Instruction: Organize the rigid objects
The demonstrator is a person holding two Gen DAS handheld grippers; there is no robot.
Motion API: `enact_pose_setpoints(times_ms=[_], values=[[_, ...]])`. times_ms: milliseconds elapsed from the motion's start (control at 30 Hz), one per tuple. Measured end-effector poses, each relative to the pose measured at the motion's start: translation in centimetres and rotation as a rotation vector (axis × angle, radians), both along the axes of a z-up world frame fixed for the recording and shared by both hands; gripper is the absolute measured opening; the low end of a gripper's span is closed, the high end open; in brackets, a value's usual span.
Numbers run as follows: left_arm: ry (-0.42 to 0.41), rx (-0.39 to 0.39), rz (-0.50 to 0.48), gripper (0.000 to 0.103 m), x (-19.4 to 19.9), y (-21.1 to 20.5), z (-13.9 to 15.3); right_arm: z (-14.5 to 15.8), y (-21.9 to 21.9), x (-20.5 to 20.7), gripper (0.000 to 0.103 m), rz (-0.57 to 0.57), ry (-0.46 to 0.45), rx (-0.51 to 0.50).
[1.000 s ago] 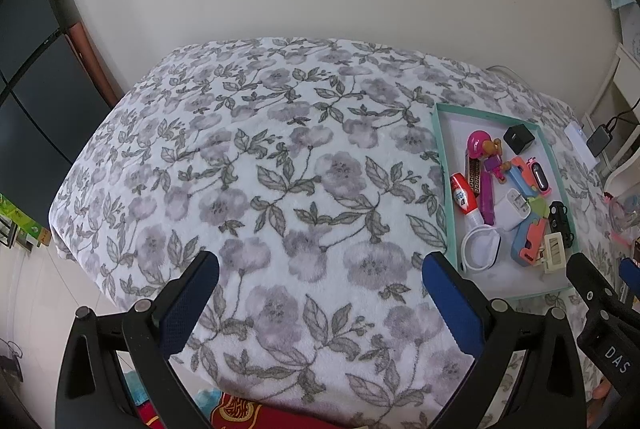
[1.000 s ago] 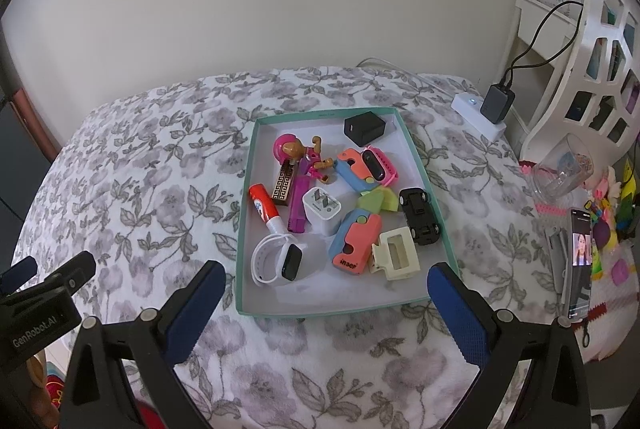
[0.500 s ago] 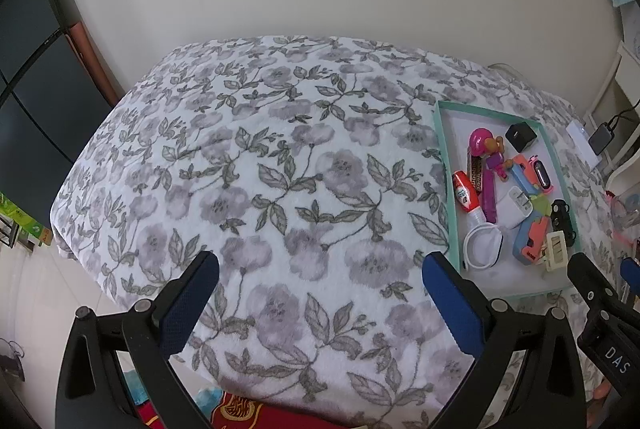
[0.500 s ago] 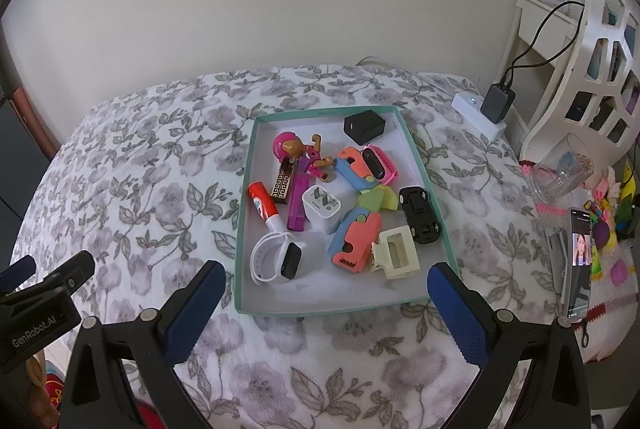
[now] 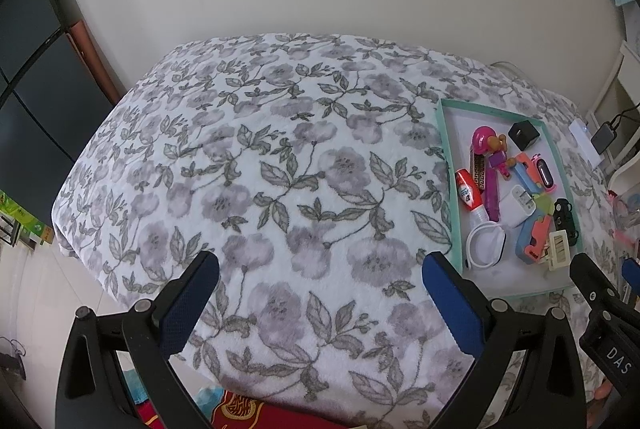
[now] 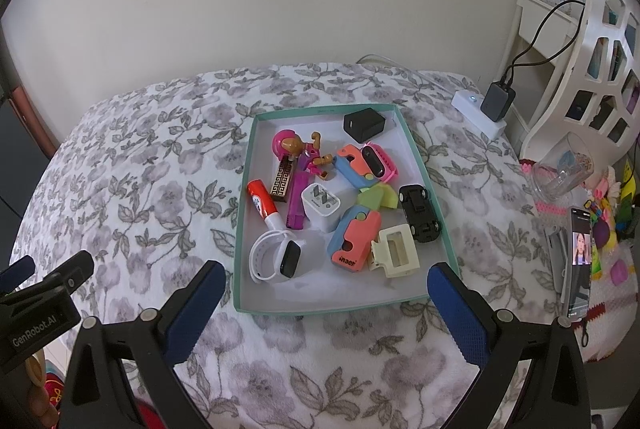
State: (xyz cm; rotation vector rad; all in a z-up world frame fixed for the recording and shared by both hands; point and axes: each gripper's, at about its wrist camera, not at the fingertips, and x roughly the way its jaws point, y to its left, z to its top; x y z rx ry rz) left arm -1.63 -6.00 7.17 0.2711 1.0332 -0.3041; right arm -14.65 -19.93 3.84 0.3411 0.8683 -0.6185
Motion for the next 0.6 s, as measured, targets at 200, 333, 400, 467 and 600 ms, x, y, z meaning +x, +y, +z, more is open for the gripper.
enact_pose_setpoints(times_ms=[200, 333, 400, 467, 600], values=[[0.003, 0.003, 0.001, 0.101, 0.03, -0.04, -0.08, 0.00, 0.02, 0.04, 0.102, 0.000, 0.001, 0.000], [0.003, 0.004, 0.001, 0.101, 0.04, -0.04, -0.08, -0.02, 0.02, 0.05, 0.102, -0.001, 0.001, 0.001], [0.004, 0.004, 0.001, 0.101, 0.05, -0.02, -0.09, -0.02, 0.00, 0.08, 0.102, 0.000, 0.002, 0.000], [0.008, 0.002, 0.002, 0.101, 0.03, -0.01, -0.17, -0.02, -0.03, 0.10, 0.102, 0.000, 0.003, 0.001], [0.012, 0.005, 0.004, 0.101, 0.02, 0.01, -0.30, -0.06, 0.01, 0.10, 0.102, 0.000, 0.004, 0.001]])
